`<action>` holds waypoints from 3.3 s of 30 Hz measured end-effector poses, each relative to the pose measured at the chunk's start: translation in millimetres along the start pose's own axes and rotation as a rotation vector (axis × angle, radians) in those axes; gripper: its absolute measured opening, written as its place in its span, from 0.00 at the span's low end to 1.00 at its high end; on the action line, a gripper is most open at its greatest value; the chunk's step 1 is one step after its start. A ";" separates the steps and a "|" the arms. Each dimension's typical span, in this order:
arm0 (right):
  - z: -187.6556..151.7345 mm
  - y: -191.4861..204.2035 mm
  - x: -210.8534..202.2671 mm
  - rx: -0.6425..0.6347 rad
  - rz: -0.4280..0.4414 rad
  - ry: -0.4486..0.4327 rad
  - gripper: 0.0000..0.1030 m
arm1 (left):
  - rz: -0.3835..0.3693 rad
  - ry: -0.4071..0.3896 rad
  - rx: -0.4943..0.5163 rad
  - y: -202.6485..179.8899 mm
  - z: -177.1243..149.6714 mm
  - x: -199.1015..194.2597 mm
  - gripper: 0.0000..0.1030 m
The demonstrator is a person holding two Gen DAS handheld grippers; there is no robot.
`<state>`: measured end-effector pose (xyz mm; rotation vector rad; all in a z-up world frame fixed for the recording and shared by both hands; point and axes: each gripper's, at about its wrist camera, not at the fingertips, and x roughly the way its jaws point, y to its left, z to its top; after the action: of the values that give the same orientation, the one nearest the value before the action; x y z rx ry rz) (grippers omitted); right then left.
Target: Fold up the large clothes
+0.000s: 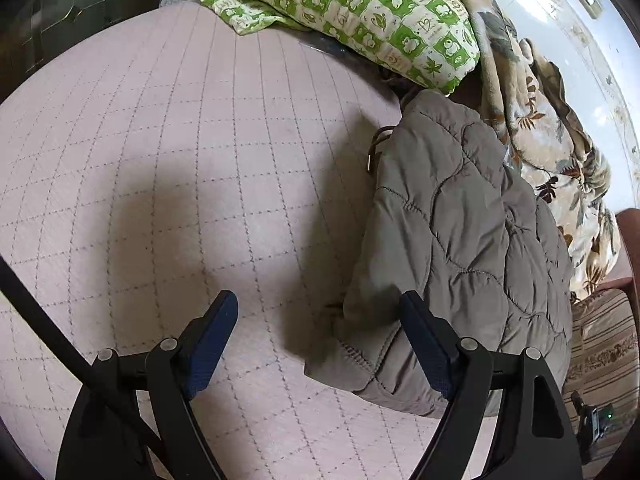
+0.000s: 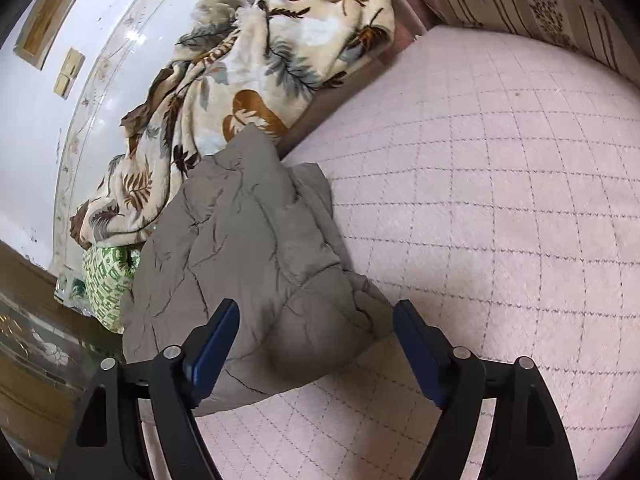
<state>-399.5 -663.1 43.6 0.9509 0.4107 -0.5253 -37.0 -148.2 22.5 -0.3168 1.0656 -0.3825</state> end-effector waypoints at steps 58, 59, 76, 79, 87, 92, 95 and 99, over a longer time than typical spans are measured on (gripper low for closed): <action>-41.2 148.3 25.7 -0.667 -0.340 -0.302 0.34 | 0.260 -0.404 0.436 -127.9 -30.2 -9.7 0.32; -48.1 158.6 24.2 -0.738 -0.381 -0.334 0.34 | 0.275 -0.426 0.453 -130.8 -30.4 -13.8 0.32; -93.5 213.6 -38.6 -0.966 -0.411 -0.519 0.33 | 0.245 -0.543 0.485 -143.8 -43.5 -96.8 0.32; -102.8 212.5 -56.2 -0.967 -0.391 -0.513 0.33 | 0.229 -0.542 0.492 -142.2 -54.4 -112.8 0.32; -138.7 191.8 -102.2 -0.949 -0.375 -0.481 0.33 | 0.233 -0.519 0.532 -124.8 -107.1 -144.3 0.33; -168.4 168.2 -124.2 -0.909 -0.372 -0.446 0.34 | 0.248 -0.474 0.528 -99.0 -154.5 -149.7 0.34; -180.0 150.2 -127.0 -0.870 -0.377 -0.402 0.34 | 0.277 -0.438 0.536 -83.7 -176.8 -139.9 0.37; -190.9 115.0 -107.9 -0.792 -0.407 -0.275 0.34 | 0.364 -0.342 0.580 -70.8 -193.2 -102.7 0.40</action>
<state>-437.6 -420.9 78.5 0.0226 0.5083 -0.7695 -263.8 -178.0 46.4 0.3191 0.6205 -0.2807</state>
